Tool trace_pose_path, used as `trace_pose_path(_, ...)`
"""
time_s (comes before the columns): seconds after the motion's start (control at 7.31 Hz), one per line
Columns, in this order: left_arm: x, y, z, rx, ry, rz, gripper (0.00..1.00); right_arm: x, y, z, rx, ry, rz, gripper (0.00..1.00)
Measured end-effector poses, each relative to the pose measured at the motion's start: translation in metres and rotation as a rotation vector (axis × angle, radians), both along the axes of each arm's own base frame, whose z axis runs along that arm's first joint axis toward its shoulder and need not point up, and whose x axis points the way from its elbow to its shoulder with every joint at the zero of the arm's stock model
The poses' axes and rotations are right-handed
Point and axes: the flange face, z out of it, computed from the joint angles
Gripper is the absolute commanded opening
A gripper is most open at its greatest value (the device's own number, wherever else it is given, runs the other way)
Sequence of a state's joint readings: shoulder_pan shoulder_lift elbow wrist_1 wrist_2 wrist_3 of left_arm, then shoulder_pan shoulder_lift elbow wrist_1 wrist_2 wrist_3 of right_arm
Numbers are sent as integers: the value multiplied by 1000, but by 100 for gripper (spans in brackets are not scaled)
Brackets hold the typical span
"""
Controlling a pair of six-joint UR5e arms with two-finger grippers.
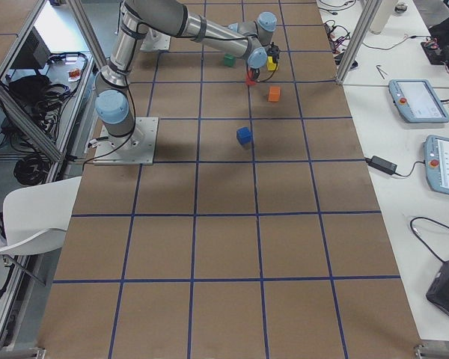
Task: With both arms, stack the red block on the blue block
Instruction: 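Lift the red cube with the right gripper and carry it over the blue cube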
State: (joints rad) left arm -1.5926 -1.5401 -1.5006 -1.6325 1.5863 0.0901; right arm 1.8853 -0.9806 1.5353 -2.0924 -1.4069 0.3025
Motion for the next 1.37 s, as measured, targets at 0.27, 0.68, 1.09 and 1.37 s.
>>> trace_pose_path(0.27,-1,-1,-3,-17,1,-1,100,-5,-6,37,-37,-4,-8,0)
trace_pose_path(0.68,-2,1,-12,-45,3,-2,100,-78,-23,109,6,25,-96,0)
trace_pose_path(1.09,-2,3,-12,-53,5,-1,100,-179,-22,143,63,86,-153,0)
trace_pose_path(1.37,-2,4,-12,-54,5,-1,100,-230,-16,134,81,154,-53,0)
